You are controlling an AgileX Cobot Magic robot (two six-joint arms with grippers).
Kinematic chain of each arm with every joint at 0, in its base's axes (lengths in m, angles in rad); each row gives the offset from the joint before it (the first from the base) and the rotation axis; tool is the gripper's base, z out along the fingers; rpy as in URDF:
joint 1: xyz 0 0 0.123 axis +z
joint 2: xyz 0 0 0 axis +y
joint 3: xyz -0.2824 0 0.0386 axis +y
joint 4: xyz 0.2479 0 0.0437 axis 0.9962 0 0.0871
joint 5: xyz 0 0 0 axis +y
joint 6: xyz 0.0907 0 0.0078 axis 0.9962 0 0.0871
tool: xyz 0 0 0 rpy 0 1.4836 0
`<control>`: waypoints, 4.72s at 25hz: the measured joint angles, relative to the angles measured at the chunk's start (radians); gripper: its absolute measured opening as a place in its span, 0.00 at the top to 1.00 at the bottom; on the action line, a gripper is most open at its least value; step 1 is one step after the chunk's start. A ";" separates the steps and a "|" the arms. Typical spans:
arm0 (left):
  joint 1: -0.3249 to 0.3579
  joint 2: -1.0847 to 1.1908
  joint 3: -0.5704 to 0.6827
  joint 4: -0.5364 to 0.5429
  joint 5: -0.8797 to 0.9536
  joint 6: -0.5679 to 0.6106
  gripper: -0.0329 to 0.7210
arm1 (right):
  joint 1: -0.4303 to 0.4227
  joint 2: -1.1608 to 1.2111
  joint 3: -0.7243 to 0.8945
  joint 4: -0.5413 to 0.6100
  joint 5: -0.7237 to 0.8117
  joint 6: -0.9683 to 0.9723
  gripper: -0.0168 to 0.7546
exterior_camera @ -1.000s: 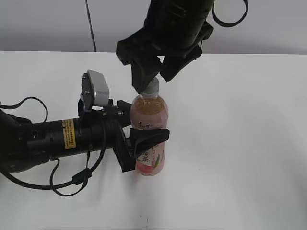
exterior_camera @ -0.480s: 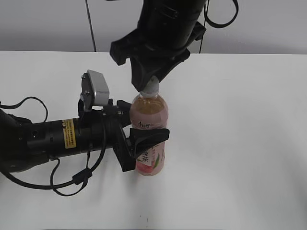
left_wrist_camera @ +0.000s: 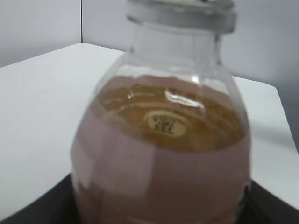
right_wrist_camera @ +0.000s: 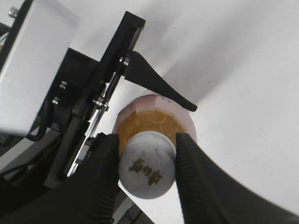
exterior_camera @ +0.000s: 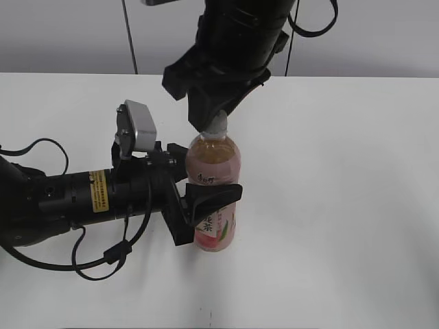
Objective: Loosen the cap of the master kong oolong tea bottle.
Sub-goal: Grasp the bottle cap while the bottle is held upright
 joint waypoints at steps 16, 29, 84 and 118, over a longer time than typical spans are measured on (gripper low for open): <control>0.000 0.000 0.000 0.001 0.000 0.000 0.38 | 0.001 -0.001 -0.002 0.010 0.005 -0.857 0.62; 0.000 0.000 0.000 -0.002 0.001 -0.001 0.38 | 0.001 -0.003 -0.003 0.015 0.017 -1.703 0.62; 0.000 0.000 0.000 -0.001 0.002 0.001 0.39 | 0.001 -0.037 -0.073 0.032 0.000 0.086 0.27; 0.000 0.000 0.000 0.000 0.001 0.001 0.39 | 0.001 -0.030 0.040 0.007 0.000 0.203 0.59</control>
